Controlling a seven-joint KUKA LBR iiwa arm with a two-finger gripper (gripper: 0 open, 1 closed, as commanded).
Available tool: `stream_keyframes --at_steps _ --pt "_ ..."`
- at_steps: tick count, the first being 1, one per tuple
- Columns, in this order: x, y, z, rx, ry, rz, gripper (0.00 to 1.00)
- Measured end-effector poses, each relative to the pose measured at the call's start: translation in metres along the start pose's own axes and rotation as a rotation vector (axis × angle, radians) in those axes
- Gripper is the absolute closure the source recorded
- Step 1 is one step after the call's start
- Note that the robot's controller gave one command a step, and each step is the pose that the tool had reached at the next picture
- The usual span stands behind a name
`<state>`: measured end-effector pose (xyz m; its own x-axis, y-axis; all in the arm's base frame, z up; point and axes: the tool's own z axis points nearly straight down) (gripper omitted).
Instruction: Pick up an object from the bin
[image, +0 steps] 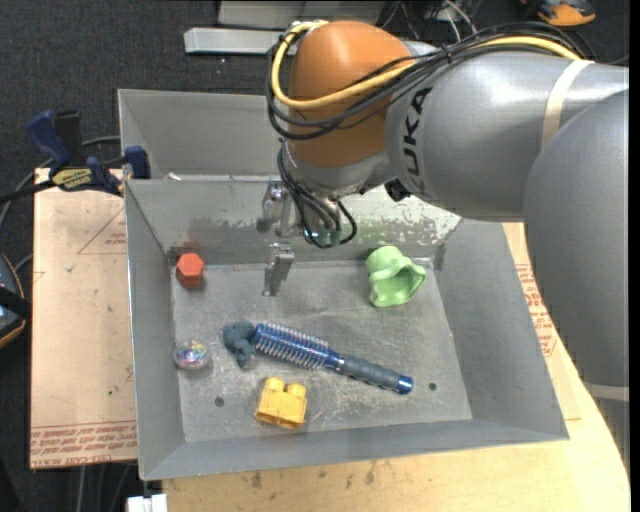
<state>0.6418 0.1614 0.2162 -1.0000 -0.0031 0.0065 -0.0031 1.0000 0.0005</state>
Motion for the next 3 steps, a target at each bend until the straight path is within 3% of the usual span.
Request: stream_keyframes --at_steps 1,2,3 --pt "0.057 -0.067 0.144 -0.004 -0.016 -0.128 0.0" --pt "0.055 -0.066 0.14 -0.004 -0.02 -0.129 1.0" --pt "0.055 -0.084 -0.006 0.002 -0.015 -0.408 1.0"
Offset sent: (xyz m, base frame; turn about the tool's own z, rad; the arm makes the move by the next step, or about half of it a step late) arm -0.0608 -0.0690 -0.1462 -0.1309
